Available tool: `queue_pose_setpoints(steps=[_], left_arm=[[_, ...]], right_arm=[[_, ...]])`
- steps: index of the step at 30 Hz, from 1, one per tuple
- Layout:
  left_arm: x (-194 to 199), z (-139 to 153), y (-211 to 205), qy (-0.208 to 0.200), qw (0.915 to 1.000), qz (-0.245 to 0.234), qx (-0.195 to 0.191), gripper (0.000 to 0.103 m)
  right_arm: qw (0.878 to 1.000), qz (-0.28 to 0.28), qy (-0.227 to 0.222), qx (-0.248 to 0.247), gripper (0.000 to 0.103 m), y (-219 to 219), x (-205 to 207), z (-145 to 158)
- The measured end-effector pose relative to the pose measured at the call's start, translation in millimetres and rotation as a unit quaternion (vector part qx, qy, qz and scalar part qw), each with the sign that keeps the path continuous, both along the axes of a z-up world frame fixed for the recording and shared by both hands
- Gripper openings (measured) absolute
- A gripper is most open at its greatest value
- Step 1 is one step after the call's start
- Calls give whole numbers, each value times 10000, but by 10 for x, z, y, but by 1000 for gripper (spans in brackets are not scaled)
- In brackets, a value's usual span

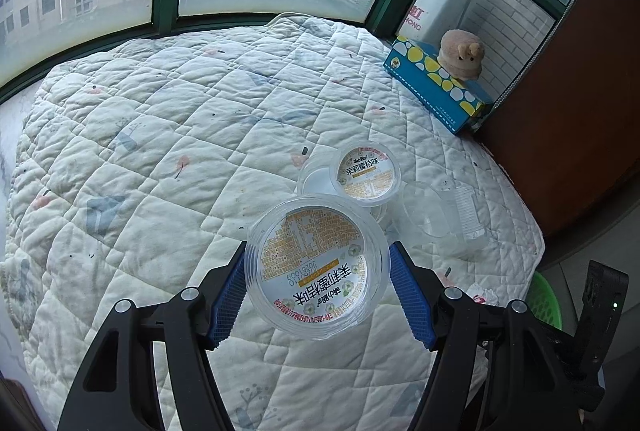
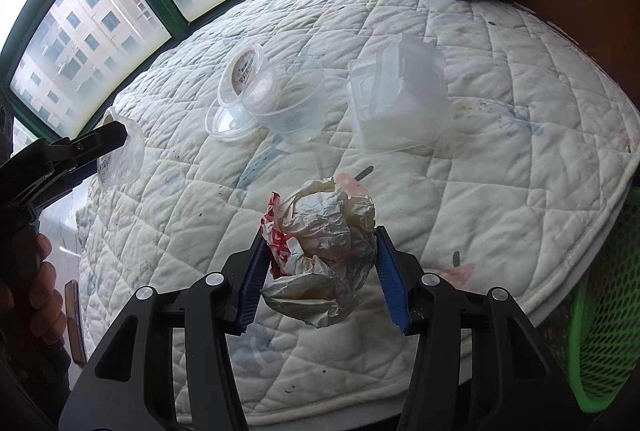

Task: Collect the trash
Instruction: 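Carry the crumpled tissue over the green basket with the right tool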

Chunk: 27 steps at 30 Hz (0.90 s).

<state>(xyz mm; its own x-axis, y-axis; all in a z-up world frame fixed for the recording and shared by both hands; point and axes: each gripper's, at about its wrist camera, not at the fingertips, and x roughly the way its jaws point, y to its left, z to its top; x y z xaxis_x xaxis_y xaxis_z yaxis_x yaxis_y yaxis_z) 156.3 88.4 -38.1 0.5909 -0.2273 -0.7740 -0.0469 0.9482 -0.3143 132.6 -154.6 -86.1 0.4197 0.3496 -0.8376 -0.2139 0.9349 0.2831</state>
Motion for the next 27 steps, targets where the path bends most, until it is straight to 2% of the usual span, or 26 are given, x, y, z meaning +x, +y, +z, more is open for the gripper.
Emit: queue_pose_setpoints(steps=[14,27], left_arm=[[-8,99,-301,-83,9995,-288,-19,66],[6,119,-577,-100,9984,-561,-53,66]], right_arm=[[9965,-816,-195,66,52,-835,-352,206],[9832,-1810,-225,-102,52,-1715,-741,242]])
